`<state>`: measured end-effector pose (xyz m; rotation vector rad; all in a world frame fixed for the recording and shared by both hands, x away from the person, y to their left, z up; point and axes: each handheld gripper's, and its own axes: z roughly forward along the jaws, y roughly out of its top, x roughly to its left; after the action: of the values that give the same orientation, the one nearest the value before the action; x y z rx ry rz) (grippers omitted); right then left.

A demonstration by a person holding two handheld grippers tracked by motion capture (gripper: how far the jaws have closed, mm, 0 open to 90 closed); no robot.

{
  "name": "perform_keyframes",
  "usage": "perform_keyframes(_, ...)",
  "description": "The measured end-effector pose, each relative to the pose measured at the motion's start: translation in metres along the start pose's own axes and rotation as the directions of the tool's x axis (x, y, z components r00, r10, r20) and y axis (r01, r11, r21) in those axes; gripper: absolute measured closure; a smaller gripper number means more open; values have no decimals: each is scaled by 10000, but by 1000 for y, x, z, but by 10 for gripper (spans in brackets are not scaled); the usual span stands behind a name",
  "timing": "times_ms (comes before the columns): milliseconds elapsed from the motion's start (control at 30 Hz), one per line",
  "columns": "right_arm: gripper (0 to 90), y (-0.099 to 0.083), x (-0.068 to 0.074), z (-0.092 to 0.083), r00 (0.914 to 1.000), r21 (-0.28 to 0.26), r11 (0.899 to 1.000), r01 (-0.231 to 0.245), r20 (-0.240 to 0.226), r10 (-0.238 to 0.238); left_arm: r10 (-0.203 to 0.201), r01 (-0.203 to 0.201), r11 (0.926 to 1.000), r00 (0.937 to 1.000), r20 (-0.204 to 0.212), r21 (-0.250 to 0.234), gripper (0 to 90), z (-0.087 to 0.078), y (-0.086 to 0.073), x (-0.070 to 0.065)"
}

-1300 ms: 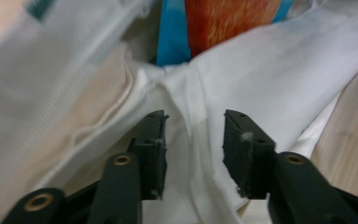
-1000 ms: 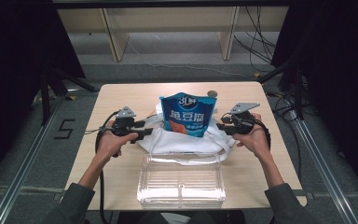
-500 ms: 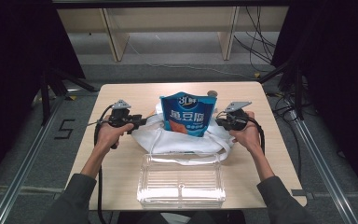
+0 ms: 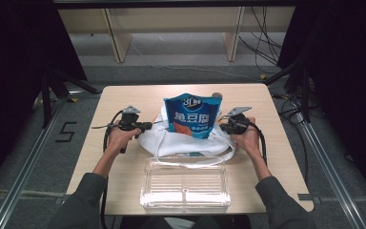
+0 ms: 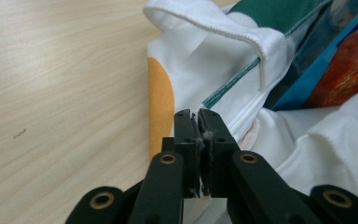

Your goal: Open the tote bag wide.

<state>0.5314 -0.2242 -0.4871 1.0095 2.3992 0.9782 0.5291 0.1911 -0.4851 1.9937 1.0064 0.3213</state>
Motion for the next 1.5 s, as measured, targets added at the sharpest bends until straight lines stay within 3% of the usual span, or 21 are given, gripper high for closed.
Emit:
perform_keyframes(233,894,-5,0,5,9998,-25,9998,-180,-64,180,55,-53,9998,9999,-103,201,844,4,-5,0)
perform_keyframes(300,874,-3,-2,0,9998,-352,9992,-177,-128,173,-35,36,10000,10000,-69,81,825,2,-4,1)
perform_keyframes(333,851,-1,-2,-2,9996,-600,9978,-272,-93,266,-138,138,9999,9999,-47,21,805,1,-4,2)
perform_keyframes(367,750,4,-5,-14,9992,-940,9948,-393,-160,379,-318,319,9995,9995,-52,41,710,-2,-2,4)
perform_keyframes(400,750,4,-5,-14,9992,-940,9948,-393,-160,379,-318,319,9995,9995,-52,41,655,-2,-2,4)
perform_keyframes(433,725,6,-4,-19,9980,-963,9935,-607,-206,590,-469,469,9989,9989,-46,-18,655,-4,-1,4)
perform_keyframes(500,685,11,-5,-30,9978,-1570,9855,-651,-199,627,-544,543,9983,9985,-15,-207,592,-9,2,3)
perform_keyframes(633,614,17,-4,-48,9984,-1873,9807,-557,-171,535,-795,800,9934,9968,102,-822,495,-18,10,-2)
perform_keyframes(733,574,20,-3,-57,9993,-1740,9840,-374,26,384,-606,630,9936,9978,284,-938,460,-28,15,-10)
perform_keyframes(800,565,22,-2,-64,9993,-1595,9865,-374,-118,360,-491,523,9946,9981,385,-891,430,-34,16,-15)
perform_keyframes(933,522,25,0,-76,9995,-1588,9869,-276,-179,251,-239,265,9934,9994,245,-1119,376,-50,15,-23)
perform_keyframes(1000,514,26,1,-77,9997,-1748,9844,-215,-120,197,-352,372,9911,9992,173,-1281,370,-53,14,-25)
perform_keyframes(1067,487,28,2,-82,9999,-1528,9883,44,-112,-61,-352,361,9906,9993,92,-1318,332,-63,11,-31)
perform_keyframes(1167,455,29,6,-87,9997,-1261,9920,6,-246,-37,-177,174,9919,9998,-10,-1256,277,-71,5,-38)
perform_keyframes(1267,429,30,10,-88,9996,-1231,9924,81,-242,-112,-331,327,9869,9995,1,-1579,270,-86,-9,-47)
perform_keyframes(1333,421,30,9,-88,9991,-1205,9923,295,-263,-329,-313,305,9870,9995,-26,-1576,270,-90,-13,-49)
perform_keyframes(1367,412,30,12,-90,9996,-1143,9934,109,-233,-137,-265,243,9858,9996,-109,-1663,270,-93,-18,-52)
perform_keyframes(1400,392,31,11,-91,9991,-1239,9918,301,-271,-337,-218,186,9865,9996,-175,-1625,270,-97,-25,-55)
perform_keyframes(1500,380,32,12,-92,9993,-1204,9925,208,-294,-245,-190,144,9878,9994,-281,-1553,267,-99,-34,-59)
